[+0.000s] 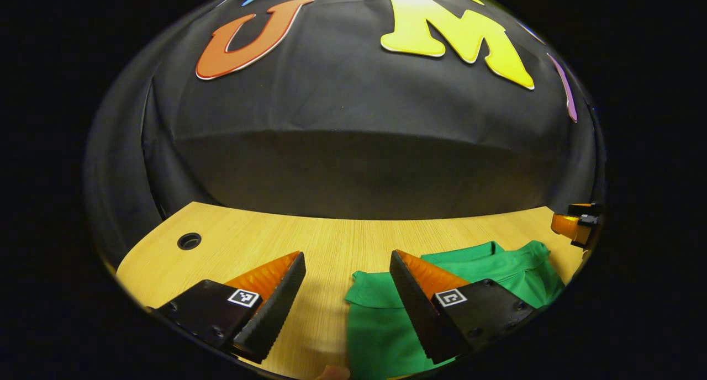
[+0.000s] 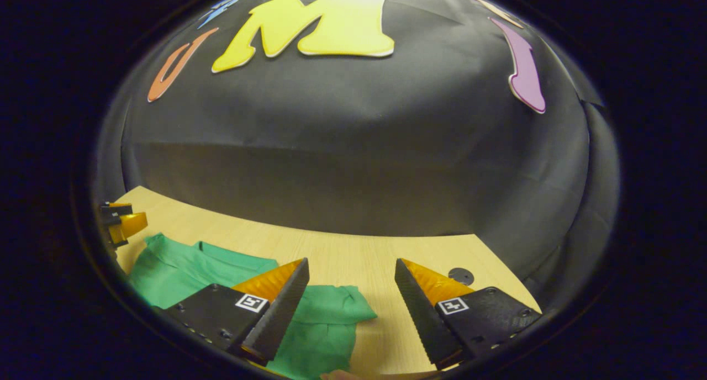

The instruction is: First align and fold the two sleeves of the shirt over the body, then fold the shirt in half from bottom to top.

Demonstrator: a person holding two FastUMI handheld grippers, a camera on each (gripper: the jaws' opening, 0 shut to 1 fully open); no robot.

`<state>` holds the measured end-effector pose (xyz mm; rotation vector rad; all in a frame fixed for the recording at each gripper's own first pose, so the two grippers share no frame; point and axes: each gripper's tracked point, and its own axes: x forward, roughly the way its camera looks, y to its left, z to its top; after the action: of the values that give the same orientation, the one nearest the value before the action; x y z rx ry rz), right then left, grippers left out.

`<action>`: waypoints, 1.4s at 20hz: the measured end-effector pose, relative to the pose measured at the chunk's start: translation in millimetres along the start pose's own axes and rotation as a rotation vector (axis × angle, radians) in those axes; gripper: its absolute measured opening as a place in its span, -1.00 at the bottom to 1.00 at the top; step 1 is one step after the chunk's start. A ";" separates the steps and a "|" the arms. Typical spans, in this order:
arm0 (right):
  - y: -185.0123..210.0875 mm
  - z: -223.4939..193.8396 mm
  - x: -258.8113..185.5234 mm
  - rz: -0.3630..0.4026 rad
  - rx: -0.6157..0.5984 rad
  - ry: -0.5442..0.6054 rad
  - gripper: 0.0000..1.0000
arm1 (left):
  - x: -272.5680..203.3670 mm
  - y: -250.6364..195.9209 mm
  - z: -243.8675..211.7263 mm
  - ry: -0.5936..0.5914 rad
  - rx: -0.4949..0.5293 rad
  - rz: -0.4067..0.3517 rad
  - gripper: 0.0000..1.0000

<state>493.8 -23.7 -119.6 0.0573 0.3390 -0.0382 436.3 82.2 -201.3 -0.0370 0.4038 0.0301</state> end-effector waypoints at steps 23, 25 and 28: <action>-54.7 -12.3 -266.8 -0.006 0.085 -0.137 0.94 | -271.2 -61.9 14.6 -0.173 0.054 -0.064 0.98; -57.1 -20.8 -297.0 -0.006 0.070 -0.156 0.90 | -302.6 -71.2 7.2 -0.188 0.082 -0.072 0.96; -50.8 -32.5 -341.3 0.015 0.037 -0.182 0.90 | -342.3 -74.6 -6.4 -0.208 0.108 -0.064 1.00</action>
<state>159.0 -62.8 -38.9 0.0928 0.1563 -0.0342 121.9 -0.1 -70.4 0.0594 0.1959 -0.0510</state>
